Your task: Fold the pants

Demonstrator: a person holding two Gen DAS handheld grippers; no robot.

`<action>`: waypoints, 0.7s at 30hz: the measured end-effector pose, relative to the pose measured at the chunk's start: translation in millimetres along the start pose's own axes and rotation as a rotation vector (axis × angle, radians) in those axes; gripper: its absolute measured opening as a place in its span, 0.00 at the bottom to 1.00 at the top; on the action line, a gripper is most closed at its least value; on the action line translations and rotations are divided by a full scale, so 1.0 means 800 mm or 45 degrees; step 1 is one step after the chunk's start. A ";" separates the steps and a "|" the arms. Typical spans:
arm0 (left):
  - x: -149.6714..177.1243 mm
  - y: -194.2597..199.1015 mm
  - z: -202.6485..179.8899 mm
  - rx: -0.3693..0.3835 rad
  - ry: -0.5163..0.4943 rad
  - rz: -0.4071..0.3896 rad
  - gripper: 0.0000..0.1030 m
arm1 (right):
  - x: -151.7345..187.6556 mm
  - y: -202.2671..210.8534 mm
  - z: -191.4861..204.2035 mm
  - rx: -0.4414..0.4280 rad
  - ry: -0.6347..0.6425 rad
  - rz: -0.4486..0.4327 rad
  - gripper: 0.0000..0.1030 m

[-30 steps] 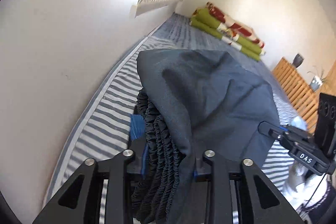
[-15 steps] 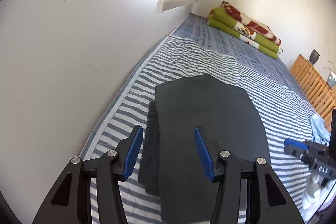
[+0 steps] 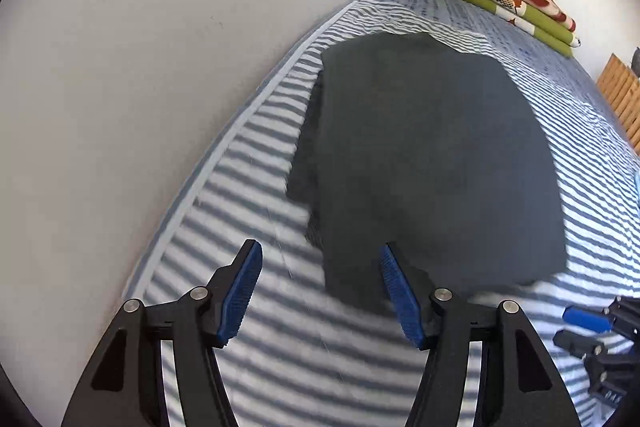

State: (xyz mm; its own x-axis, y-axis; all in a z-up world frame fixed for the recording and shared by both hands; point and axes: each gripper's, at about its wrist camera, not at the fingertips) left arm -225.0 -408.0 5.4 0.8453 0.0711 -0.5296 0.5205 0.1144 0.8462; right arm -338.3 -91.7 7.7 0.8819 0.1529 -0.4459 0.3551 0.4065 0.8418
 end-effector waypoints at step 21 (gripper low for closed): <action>0.172 0.310 -0.243 -0.023 -0.005 -0.254 0.82 | 0.163 0.284 -0.008 0.201 0.072 -0.370 0.45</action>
State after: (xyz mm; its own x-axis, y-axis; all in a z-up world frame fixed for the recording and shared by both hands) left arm -3.3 -177.3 130.9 0.7263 0.0413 -0.6861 0.6752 0.1439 0.7234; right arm -145.0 26.2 138.7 0.7199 0.1028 -0.6864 0.6365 0.2965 0.7120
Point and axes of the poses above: each gripper's, at about its wrist camera, not at the fingertips, and y roughly against the way its jaws point, z to its left, x to its underside, and after that the axes turned 9 degrees about -y, right-handed
